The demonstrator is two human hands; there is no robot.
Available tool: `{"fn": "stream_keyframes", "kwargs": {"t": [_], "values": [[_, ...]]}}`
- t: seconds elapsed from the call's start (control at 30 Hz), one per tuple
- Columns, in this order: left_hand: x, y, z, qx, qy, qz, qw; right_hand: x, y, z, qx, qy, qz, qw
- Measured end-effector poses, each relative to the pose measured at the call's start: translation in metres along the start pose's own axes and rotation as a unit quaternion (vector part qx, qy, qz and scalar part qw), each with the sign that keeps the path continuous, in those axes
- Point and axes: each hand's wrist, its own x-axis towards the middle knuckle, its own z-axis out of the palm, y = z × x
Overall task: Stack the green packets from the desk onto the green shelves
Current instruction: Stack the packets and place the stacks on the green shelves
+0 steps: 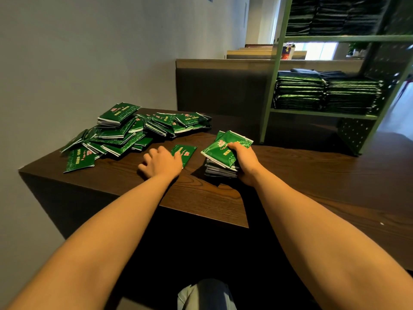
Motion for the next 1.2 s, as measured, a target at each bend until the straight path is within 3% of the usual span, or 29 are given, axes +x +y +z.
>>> {"fn": "stream_keyframes", "kwargs": {"t": [0.1, 0.23, 0.43, 0.6, 0.73, 0.83, 0.97, 1.1, 1.2], "values": [[0.003, -0.007, 0.008, 0.050, -0.026, -0.015, 0.998, -0.003, -0.003, -0.001, 0.008, -0.004, 0.007, 1.000], [0.001, -0.006, 0.009, 0.021, -0.022, 0.027, 0.999, -0.005, -0.005, -0.005, -0.003, -0.002, 0.010, 1.000], [-0.009, -0.008, -0.003, -0.198, 0.030, 0.089, 0.976, -0.008, -0.005, -0.004, 0.021, 0.007, 0.015, 1.000], [-0.024, 0.003, -0.009, -0.279, 0.070, 0.100, 0.953, -0.008, -0.003, -0.001, 0.030, 0.037, 0.009, 0.999], [-0.039, 0.014, -0.009, -0.121, 0.069, 0.201, 0.970, -0.021, -0.008, -0.003, 0.067, 0.055, 0.040, 0.995], [-0.049, 0.023, -0.012, -0.014, 0.011, 0.250, 0.968, -0.023, -0.008, -0.008, 0.120, 0.049, 0.049, 0.990], [-0.054, 0.028, 0.000, 0.015, -0.007, 0.309, 0.951, -0.025, -0.008, -0.010, 0.146, 0.074, 0.055, 0.985], [-0.045, 0.028, 0.007, -0.002, 0.014, 0.234, 0.972, -0.020, -0.007, -0.011, 0.137, 0.093, 0.068, 0.984], [-0.040, 0.030, 0.004, 0.045, -0.066, 0.133, 0.988, -0.016, -0.006, -0.010, 0.125, 0.096, 0.058, 0.986]]}}
